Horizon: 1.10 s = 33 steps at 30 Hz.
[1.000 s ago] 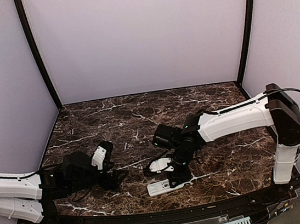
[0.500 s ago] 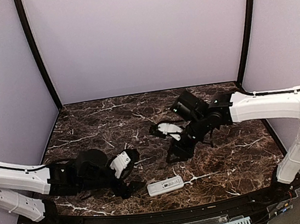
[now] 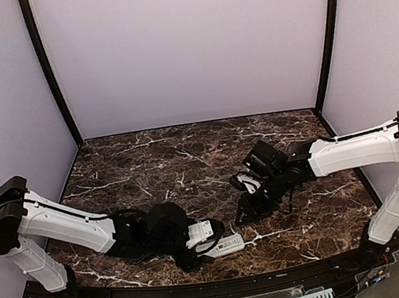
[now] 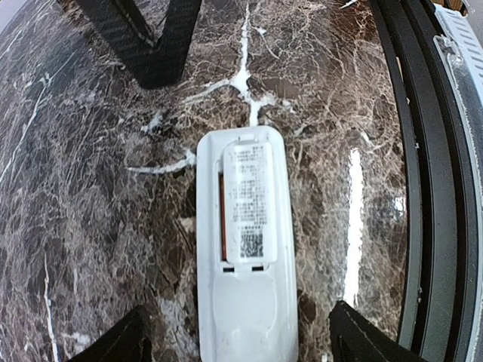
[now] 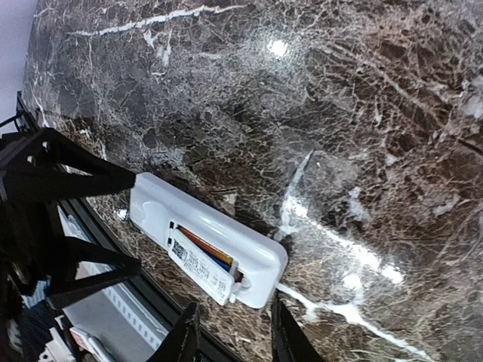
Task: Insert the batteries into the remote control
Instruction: Hold the remote control without the battery cover at the center of the board.
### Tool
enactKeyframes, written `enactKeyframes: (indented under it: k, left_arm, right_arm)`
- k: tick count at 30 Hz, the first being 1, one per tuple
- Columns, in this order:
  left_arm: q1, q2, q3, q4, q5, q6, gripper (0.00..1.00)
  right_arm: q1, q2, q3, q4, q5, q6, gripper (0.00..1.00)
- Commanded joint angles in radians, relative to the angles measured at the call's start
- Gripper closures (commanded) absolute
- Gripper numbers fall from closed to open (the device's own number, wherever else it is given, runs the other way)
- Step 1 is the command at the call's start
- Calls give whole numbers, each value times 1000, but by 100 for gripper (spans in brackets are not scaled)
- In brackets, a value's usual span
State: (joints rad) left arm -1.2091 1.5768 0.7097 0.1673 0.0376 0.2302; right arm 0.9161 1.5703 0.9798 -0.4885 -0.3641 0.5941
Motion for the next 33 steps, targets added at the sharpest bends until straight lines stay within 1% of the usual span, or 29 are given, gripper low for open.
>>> enactKeyframes:
  k: [1, 6, 10, 13, 18, 21, 26, 28, 33]
  left_arm:
    - [-4, 51, 37, 109, 45, 45, 21]
    - [6, 102, 69, 143, 78, 34, 26]
    - [9, 140, 104, 149, 134, 22, 31]
    - [13, 168, 129, 147, 127, 21, 36]
    - [21, 187, 150, 132, 131, 13, 39]
    - [28, 197, 159, 125, 138, 7, 42]
    - [32, 217, 171, 112, 145, 3, 46]
    - [34, 224, 174, 109, 146, 4, 48]
    - [36, 234, 178, 106, 148, 4, 50]
  right_arm:
    - [8, 36, -51, 116, -106, 93, 71]
    - [13, 50, -61, 121, -134, 87, 71]
    - [13, 62, -71, 120, -159, 89, 75]
    - [13, 64, -89, 135, -175, 94, 77]
    - [13, 69, -94, 120, -178, 84, 78]
    - [13, 80, -102, 144, -201, 86, 79]
    - [13, 106, -101, 150, -197, 78, 81]
    - [13, 114, -91, 143, -196, 70, 83]
    - [12, 118, -88, 154, -197, 72, 88]
